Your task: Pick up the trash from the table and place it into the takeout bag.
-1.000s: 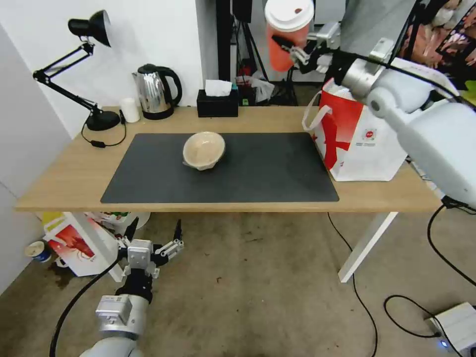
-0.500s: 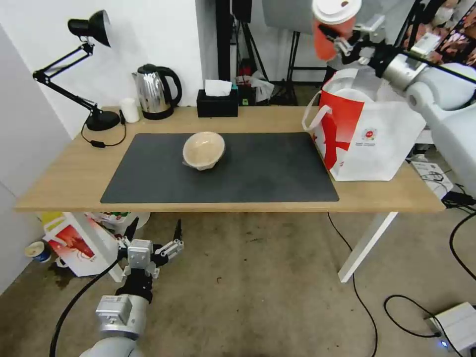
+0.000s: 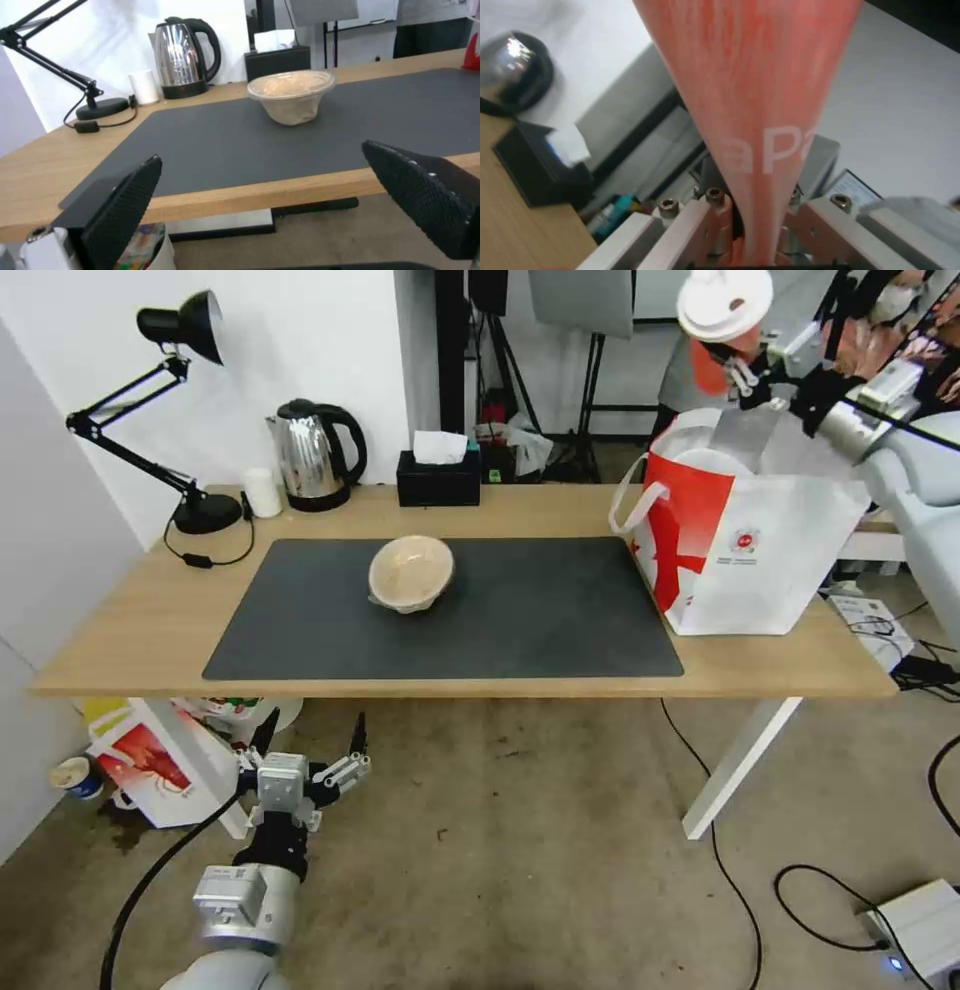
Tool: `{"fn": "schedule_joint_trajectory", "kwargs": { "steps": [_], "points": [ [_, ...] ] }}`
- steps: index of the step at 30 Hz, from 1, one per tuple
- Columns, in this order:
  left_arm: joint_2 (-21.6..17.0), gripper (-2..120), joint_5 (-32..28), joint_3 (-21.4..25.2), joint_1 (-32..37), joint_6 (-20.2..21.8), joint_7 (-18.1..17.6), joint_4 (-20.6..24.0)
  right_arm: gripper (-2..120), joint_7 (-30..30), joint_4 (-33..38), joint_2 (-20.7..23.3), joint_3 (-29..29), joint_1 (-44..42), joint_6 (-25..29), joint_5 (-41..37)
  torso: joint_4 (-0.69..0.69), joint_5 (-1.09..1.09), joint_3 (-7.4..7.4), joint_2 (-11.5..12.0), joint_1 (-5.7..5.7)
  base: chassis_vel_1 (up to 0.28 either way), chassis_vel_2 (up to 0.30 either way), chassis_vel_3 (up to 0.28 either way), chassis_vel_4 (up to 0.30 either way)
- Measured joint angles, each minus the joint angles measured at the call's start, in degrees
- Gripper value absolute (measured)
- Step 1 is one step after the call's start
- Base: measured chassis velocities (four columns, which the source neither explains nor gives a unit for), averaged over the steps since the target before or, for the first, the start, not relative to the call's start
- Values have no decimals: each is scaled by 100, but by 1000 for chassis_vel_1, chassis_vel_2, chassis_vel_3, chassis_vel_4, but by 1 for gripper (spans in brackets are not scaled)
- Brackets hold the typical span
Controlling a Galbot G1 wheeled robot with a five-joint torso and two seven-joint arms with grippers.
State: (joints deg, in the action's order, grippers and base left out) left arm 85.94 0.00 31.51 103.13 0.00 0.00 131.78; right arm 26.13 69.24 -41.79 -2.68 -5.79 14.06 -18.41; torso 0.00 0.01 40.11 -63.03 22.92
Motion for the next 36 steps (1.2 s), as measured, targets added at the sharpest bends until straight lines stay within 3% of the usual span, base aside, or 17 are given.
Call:
{"fn": "schedule_joint_trajectory", "kwargs": {
  "steps": [13, 36],
  "points": [
    [0, 100, 0, 0, 0, 0, 0, 0, 2, -373, -783, -303, -653, -323, 604, 1199, -1, 0, 0, 0, 0, 0, 0, 0, 0],
    [0, 100, 0, 0, 0, 0, 0, 0, 2, -955, -2193, -1343, -635, 264, 824, 2146, 0, -2, 0, 0, 0, 0, 0, 0, 0]
  ]
}}
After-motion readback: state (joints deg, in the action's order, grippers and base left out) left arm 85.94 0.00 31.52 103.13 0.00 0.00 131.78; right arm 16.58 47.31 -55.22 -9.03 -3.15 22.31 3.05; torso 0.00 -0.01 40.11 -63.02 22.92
